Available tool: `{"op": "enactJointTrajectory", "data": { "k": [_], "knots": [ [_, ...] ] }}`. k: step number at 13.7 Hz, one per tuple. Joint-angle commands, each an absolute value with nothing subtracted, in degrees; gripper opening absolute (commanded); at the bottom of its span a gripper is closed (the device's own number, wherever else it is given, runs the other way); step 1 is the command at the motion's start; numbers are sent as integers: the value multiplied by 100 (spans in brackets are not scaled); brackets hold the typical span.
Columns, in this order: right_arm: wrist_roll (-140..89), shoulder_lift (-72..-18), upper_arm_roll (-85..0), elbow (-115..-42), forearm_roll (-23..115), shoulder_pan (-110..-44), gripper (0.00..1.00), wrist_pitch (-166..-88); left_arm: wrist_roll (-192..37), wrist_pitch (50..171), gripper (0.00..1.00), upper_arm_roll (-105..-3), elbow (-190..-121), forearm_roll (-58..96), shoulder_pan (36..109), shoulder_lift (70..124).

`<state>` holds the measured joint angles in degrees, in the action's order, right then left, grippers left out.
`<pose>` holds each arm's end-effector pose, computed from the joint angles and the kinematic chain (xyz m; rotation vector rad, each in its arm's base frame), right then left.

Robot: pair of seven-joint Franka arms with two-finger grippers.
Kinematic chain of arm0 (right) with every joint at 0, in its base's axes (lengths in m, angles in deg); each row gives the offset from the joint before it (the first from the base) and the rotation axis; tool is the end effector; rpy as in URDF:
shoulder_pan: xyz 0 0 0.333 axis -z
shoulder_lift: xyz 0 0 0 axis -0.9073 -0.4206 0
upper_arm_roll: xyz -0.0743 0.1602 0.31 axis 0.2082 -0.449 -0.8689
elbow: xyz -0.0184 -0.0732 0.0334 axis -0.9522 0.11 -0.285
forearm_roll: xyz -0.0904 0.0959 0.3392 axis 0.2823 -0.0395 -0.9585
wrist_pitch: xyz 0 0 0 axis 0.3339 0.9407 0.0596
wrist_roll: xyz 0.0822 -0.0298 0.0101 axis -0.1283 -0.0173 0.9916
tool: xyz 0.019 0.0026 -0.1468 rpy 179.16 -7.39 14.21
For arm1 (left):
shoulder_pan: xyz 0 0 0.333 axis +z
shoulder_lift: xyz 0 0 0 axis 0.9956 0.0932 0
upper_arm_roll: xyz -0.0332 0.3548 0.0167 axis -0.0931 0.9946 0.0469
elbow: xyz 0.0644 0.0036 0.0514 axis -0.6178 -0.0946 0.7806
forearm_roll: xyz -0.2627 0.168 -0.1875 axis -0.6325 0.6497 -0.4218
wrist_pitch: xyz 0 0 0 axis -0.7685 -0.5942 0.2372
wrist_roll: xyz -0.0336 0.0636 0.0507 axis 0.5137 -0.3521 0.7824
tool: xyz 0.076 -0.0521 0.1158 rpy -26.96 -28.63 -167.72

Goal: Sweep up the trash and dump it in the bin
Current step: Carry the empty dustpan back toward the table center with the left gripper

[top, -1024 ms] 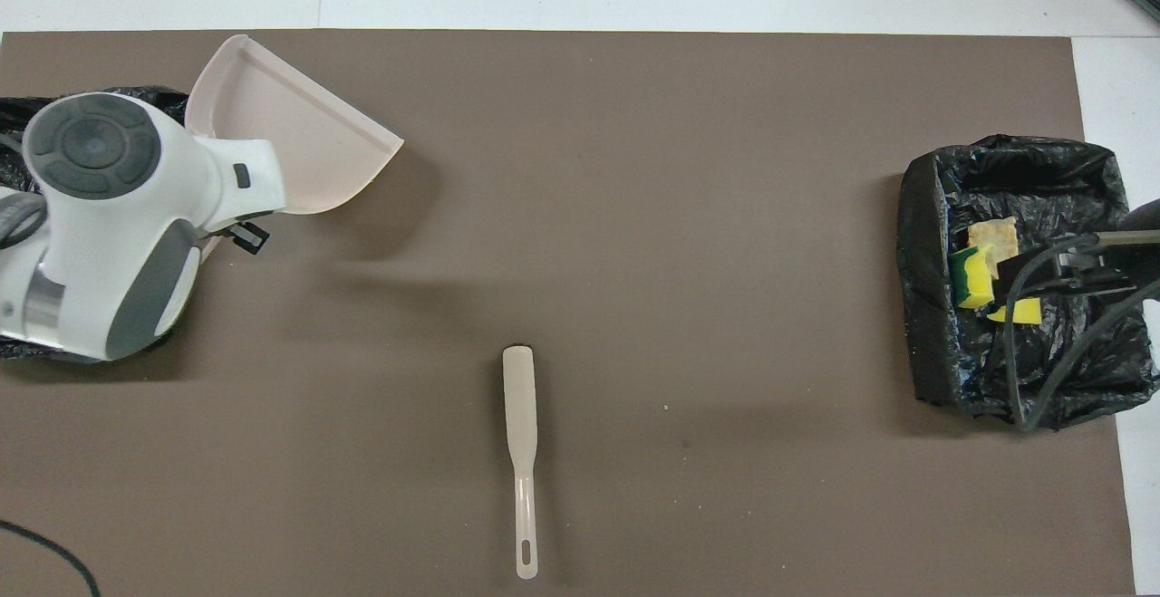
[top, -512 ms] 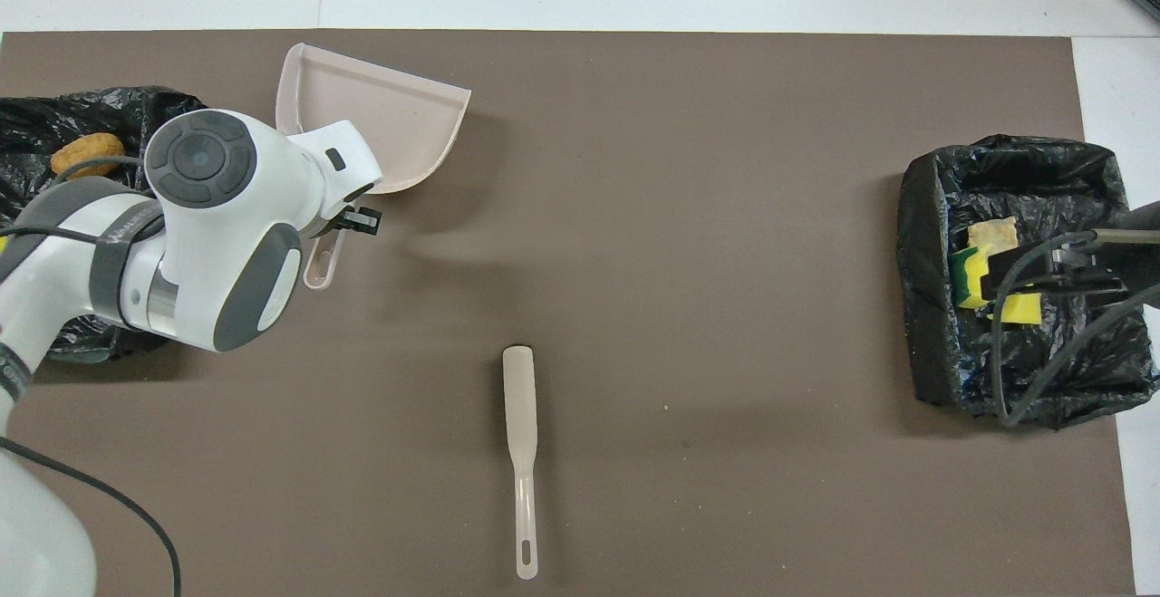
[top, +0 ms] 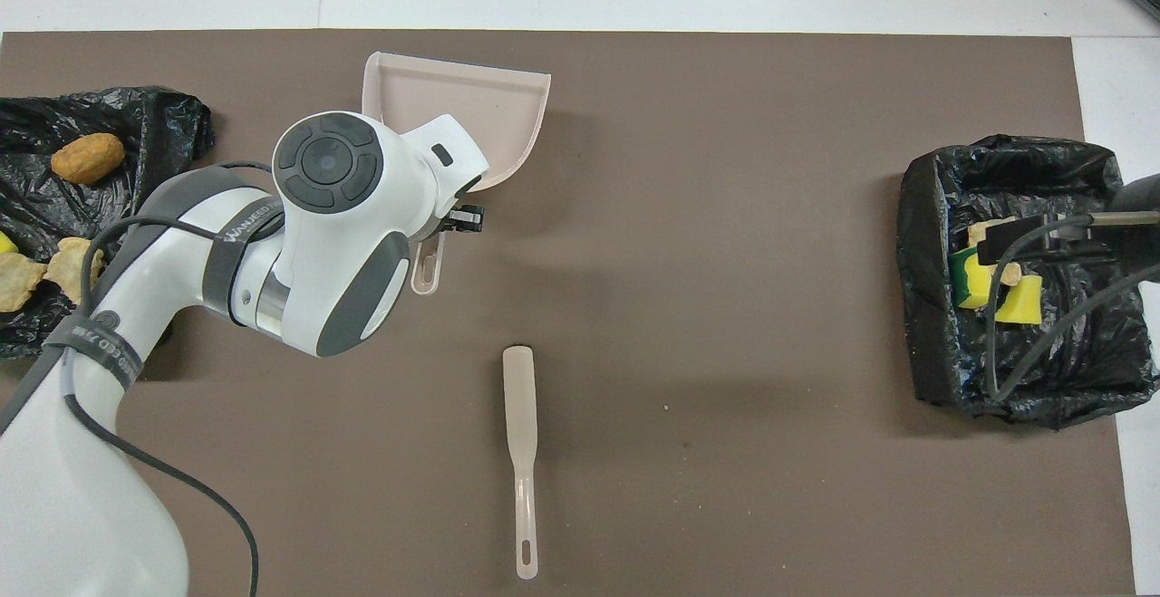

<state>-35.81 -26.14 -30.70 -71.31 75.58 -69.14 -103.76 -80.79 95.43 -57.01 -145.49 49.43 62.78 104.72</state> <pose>0.5106 -0.0025 0.6166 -3.1172 0.0656 -0.0480 0.5785 -0.2869 0.4317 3.1153 -0.2999 0.2138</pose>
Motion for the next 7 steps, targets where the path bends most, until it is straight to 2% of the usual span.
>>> {"op": "enactJointTrajectory", "data": {
  "k": [1, 7],
  "knots": [
    [-3433, -2553, -3067, -7201, 7530, -6900, 100, -10418, -8467, 9119, 0, -5588, -14176, 4813, 5917, 10700],
    [-3442, -2562, -3067, -7201, 7521, -6891, 100, -10418, -8987, 8907, 0, -5597, -13894, 4646, 5750, 10910]
  ]
}}
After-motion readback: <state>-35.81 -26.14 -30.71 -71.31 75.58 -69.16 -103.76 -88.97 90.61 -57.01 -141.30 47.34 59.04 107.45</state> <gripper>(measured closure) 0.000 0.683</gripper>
